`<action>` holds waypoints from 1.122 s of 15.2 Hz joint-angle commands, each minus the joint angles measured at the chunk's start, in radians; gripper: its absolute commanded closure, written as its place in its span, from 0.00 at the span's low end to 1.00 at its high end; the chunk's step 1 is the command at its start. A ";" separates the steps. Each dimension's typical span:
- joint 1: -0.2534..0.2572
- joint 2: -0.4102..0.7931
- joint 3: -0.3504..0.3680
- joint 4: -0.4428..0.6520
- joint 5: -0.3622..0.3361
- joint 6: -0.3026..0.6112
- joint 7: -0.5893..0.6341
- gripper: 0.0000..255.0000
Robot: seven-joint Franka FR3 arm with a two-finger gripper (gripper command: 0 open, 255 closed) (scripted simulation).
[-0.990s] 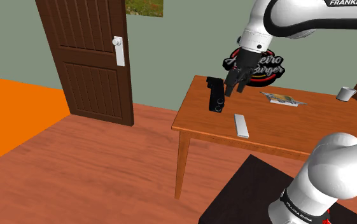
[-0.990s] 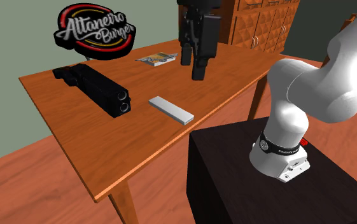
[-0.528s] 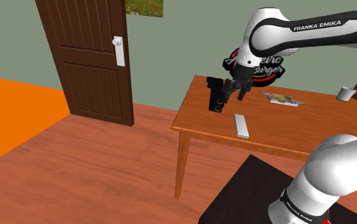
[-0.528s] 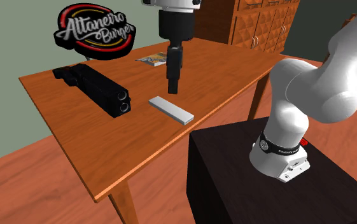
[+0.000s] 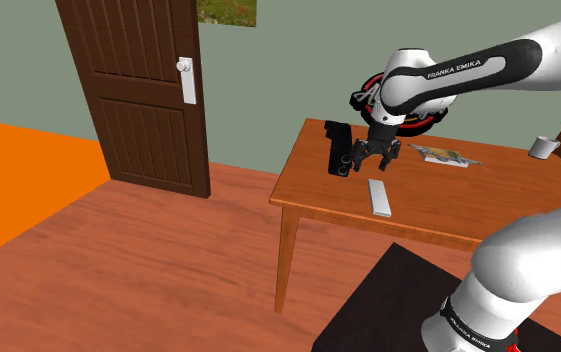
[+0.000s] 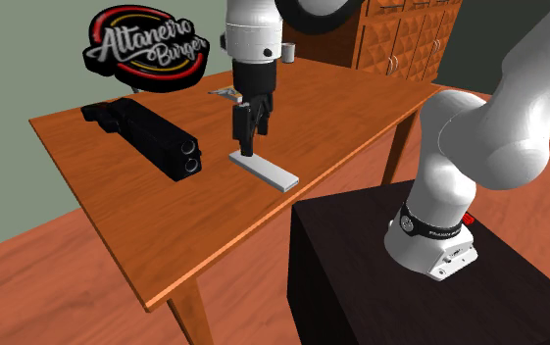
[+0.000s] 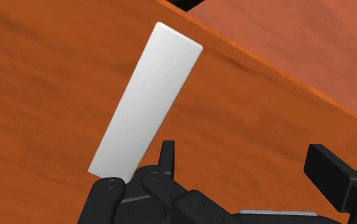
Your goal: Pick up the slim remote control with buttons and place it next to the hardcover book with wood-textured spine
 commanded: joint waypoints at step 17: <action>-0.138 0.254 -0.077 -0.099 -0.064 0.320 0.127 0.00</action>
